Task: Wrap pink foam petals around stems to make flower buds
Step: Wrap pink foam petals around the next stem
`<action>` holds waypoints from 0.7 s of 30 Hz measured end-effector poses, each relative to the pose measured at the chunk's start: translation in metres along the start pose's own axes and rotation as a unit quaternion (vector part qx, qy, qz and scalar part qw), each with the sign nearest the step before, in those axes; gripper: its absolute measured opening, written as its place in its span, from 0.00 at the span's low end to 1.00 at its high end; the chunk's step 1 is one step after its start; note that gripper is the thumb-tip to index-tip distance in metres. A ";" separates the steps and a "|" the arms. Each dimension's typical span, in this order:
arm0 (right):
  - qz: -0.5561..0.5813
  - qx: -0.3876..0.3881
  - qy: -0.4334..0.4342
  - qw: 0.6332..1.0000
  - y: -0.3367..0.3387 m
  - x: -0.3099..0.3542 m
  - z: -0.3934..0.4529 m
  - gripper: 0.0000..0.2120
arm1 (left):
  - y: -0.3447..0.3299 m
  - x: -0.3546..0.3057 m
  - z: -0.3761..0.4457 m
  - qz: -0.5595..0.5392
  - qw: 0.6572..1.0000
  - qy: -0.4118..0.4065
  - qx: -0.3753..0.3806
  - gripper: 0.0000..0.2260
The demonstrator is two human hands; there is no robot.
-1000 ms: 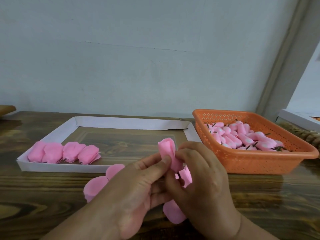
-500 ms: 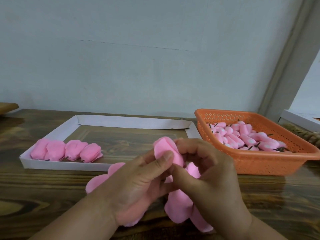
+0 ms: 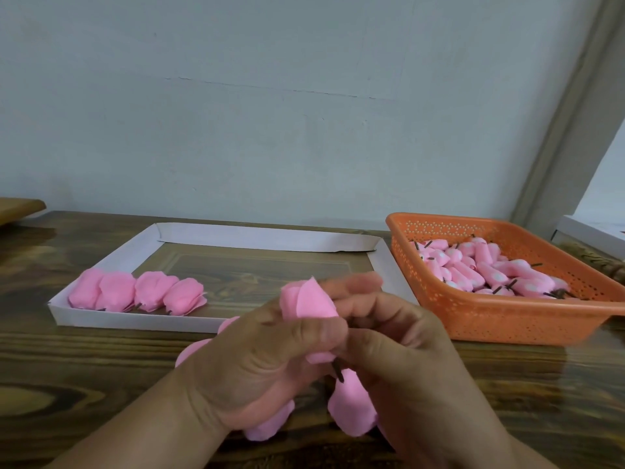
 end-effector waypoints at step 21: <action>-0.681 -0.149 0.404 0.592 -0.018 0.005 -0.010 0.06 | -0.031 -0.014 -0.006 -0.114 0.991 -0.051 -0.043 0.22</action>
Point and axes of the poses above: each hand's wrist, its own z-axis towards the middle knuckle, its own y-axis out of the back of the hand, x = y × z, the point moved 4 cm from there along z, towards the middle knuckle, and after that the axes turned 5 degrees about -z, right-handed, at the moved point
